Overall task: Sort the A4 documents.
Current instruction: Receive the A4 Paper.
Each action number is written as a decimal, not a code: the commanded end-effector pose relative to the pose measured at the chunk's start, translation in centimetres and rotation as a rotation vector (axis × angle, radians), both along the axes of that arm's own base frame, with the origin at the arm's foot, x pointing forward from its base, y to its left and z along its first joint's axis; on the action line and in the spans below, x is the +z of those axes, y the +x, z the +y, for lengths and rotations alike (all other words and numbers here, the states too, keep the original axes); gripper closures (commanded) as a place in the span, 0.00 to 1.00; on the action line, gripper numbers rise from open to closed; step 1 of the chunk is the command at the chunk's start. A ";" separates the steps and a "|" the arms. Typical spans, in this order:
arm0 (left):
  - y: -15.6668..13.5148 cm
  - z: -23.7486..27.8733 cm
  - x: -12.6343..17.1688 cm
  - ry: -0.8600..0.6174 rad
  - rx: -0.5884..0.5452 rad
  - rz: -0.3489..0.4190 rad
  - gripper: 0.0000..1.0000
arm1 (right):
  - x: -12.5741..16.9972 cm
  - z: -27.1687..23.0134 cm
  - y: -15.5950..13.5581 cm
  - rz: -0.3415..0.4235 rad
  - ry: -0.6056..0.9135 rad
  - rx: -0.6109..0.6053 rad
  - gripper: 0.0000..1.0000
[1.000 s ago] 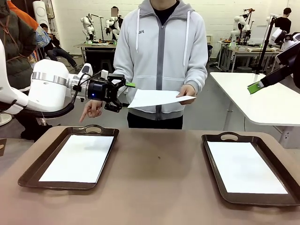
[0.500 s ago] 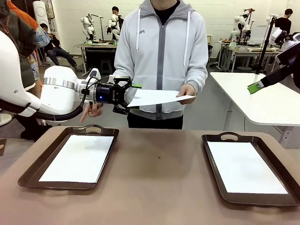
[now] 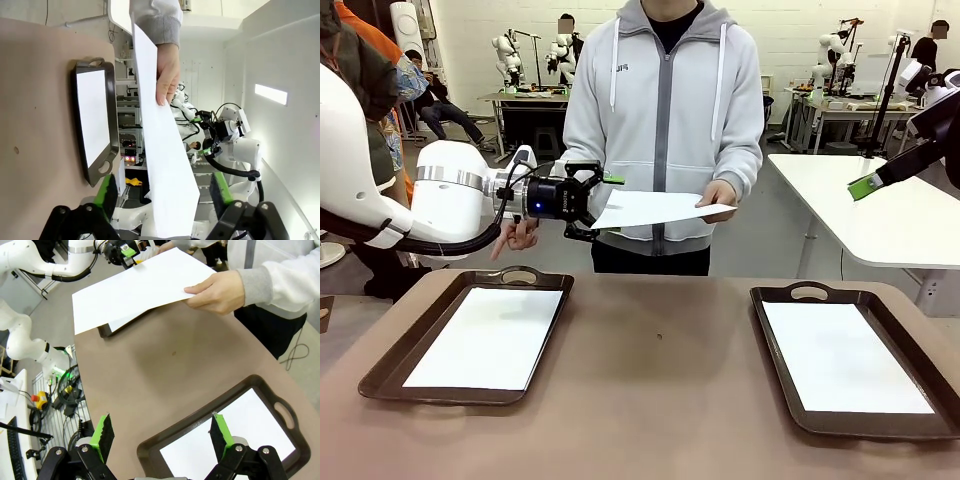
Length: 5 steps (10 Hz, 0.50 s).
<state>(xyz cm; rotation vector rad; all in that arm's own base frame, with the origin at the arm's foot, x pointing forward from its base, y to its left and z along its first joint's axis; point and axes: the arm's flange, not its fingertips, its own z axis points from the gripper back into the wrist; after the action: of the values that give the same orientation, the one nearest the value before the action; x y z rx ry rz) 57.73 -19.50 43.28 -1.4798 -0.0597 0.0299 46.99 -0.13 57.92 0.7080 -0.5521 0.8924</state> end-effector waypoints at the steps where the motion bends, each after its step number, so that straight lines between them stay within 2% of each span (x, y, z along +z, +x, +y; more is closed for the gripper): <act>1: 0.2 -0.3 -0.1 -0.023 0.037 0.027 0.18 | -0.1 0.1 0.0 0.001 -0.008 0.006 0.00; 2: 0.2 -0.4 0.0 -0.025 0.036 0.028 0.33 | -0.1 0.1 0.0 0.001 -0.008 0.006 0.00; 3: 0.1 -0.4 0.0 -0.024 0.033 0.029 0.37 | -0.1 0.1 0.0 0.001 -0.008 0.006 0.00; 4: 0.1 -0.5 0.0 -0.023 0.034 0.029 0.51 | -0.1 0.1 0.0 0.001 -0.008 0.006 0.00; 5: 0.0 -0.5 0.0 -0.022 0.039 0.027 0.56 | -0.1 0.1 0.0 0.001 -0.008 0.006 0.00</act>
<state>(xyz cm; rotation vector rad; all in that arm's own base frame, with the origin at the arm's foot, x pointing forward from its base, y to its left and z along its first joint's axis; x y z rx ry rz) 57.78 -19.55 43.30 -1.4914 -0.0627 0.0444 46.99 -0.13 57.92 0.7080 -0.5521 0.8924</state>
